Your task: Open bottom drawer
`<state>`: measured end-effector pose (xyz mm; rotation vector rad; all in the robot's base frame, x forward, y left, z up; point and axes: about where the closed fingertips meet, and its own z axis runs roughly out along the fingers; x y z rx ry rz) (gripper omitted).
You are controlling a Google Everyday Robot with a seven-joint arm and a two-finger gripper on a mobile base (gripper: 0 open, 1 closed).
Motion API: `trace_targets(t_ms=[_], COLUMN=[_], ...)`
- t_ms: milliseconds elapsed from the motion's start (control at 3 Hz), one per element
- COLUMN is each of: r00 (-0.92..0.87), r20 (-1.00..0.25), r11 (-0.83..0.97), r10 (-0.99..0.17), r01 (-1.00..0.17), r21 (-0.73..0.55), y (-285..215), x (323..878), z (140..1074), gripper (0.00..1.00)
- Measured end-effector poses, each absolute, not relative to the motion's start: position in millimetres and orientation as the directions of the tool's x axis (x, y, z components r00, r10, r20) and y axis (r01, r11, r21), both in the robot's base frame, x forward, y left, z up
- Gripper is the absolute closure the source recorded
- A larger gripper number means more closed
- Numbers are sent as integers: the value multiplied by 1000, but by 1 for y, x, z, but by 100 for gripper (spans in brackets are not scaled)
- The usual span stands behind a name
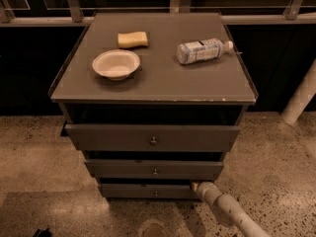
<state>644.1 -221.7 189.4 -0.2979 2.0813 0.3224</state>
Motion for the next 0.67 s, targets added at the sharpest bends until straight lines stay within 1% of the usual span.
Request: trace_targets(t_ms=[667], r00=[-523], r20=[-846], r11=[931], r10=[-100], r01=[-350], r21=[106], y=[-219], x=[642], z=[188], gripper=[100])
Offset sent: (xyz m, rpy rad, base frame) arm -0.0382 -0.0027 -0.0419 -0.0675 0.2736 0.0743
